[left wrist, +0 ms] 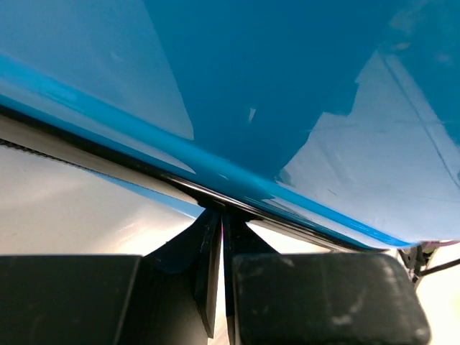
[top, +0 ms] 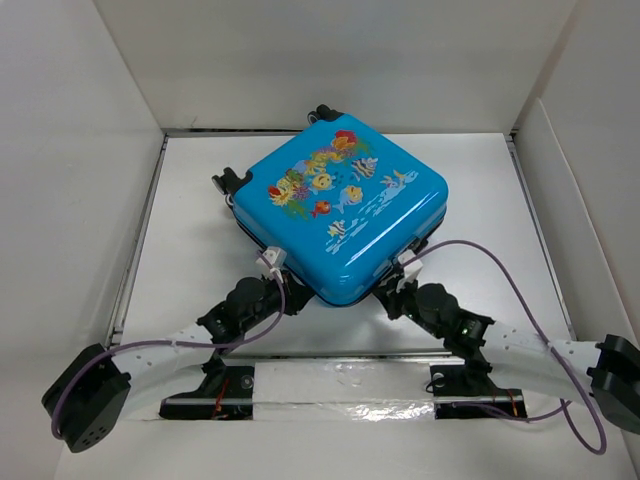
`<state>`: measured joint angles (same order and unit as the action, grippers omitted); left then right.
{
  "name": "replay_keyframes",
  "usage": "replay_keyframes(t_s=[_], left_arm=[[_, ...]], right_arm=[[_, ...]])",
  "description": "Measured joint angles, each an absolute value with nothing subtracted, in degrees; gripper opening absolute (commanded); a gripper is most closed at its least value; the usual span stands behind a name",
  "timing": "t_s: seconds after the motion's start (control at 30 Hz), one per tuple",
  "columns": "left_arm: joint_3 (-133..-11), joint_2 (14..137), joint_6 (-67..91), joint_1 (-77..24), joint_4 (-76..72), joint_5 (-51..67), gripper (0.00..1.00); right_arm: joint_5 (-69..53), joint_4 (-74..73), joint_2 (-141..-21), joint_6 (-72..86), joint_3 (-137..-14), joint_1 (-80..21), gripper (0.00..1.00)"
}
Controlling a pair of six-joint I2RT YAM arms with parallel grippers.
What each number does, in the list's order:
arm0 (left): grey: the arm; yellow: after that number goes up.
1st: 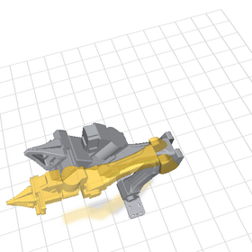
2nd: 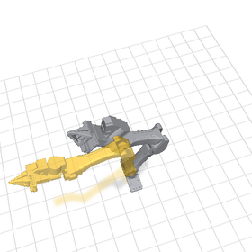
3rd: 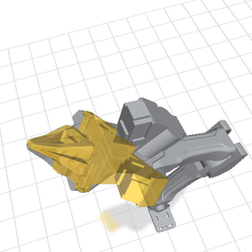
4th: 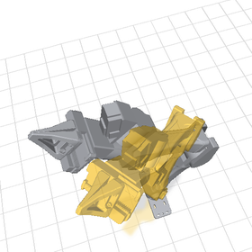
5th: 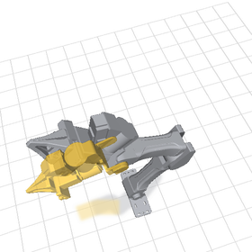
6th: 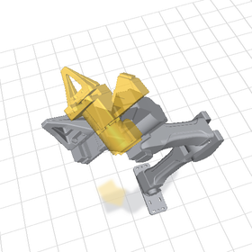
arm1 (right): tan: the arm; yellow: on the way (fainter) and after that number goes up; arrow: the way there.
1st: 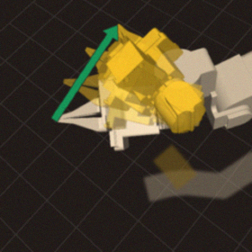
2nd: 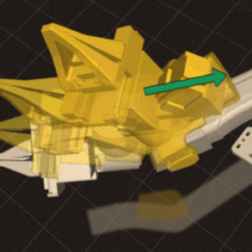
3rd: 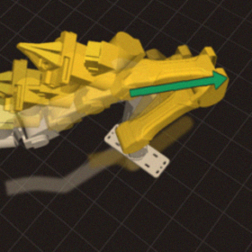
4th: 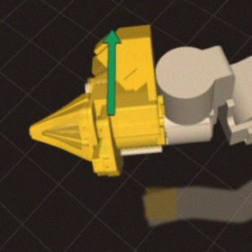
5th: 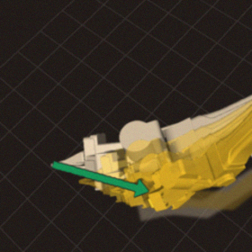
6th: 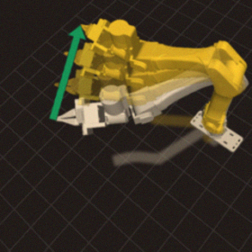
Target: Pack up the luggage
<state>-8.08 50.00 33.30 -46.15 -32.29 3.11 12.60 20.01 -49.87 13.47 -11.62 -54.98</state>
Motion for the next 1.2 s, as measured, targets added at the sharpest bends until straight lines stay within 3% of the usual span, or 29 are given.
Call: replay_keyframes(t_s=[0.23,0.43,0.6,0.7,0.8,0.83,0.93,1.2], left_arm=[[-8.78,56.18,34.11,-46.22,-35.66,2.61,0.02],[-10.31,61.45,36.01,-47.09,-38.37,-0.10,0.00],[-11.90,67.61,36.14,-47.13,-37.89,-5.63,0.01],[-13.41,70.04,35.53,-47.13,-36.75,-8.58,0.09],[-15.16,70.32,33.26,-47.09,-33.28,-11.53,0.40],[-15.75,70.15,32.84,-47.05,-31.42,-12.93,0.55],[-16.14,67.18,32.67,-45.25,-27.03,-14.48,0.70],[-17.39,46.87,38.70,-24.53,-26.44,-9.04,0.76]], right_arm=[[14.92,7.09,-51.48,15.86,-18.83,-65.14,0.00],[27.44,-5.91,-69.08,19.11,-36.10,-79.35,0.00],[36.91,-11.33,-80.95,18.90,-46.96,-83.00,0.00],[40.21,-9.98,-84.84,17.72,-50.11,-83.70,0.00],[41.45,-5.74,-85.23,16.64,-49.41,-83.77,0.00],[41.60,-4.40,-85.01,16.51,-48.77,-83.77,0.00],[41.56,-0.01,-82.26,16.86,-44.66,-83.88,0.00],[35.20,7.20,-70.70,18.72,-35.57,-85.80,0.00]])
